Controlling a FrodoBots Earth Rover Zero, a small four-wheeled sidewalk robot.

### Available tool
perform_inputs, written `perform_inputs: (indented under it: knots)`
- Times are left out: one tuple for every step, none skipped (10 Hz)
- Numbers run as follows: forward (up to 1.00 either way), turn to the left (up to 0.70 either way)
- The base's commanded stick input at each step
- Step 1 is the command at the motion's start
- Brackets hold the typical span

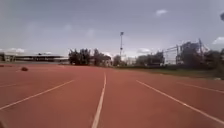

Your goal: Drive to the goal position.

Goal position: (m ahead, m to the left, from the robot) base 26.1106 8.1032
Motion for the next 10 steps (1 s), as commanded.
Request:
perform_inputs:
  knots:
    - [0.45,0.00]
    - [0.45,0.00]
    - [0.45,0.00]
    - [0.45,0.00]
    - [0.45,0.00]
    - [0.45,0.00]
    - [0.45,0.00]
    - [0.45,0.00]
    - [0.45,0.00]
    - [0.45,0.00]
